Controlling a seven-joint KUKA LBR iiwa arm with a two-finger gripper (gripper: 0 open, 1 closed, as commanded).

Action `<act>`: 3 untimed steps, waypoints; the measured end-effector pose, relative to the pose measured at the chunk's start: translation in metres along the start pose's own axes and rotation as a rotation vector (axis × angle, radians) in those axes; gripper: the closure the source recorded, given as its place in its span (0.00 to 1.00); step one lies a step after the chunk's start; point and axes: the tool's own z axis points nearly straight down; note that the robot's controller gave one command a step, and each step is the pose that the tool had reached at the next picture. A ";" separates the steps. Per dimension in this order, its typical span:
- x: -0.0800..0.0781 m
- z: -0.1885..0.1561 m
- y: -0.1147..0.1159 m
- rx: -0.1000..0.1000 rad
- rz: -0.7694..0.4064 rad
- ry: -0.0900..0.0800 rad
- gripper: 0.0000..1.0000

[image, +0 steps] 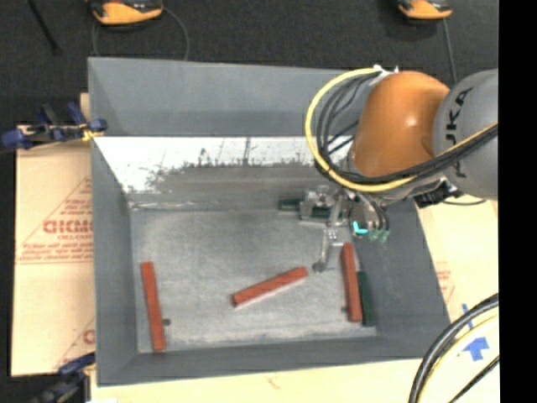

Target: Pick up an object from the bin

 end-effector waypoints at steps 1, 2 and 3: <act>0.030 0.124 0.049 0.000 -0.077 0.001 0.00; 0.027 0.119 0.048 0.000 -0.076 -0.008 1.00; 0.022 -0.041 0.031 0.003 -0.116 -0.015 1.00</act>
Offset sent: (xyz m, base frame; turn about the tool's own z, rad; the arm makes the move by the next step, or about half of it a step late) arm -0.0290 0.0483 -0.1198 -0.0733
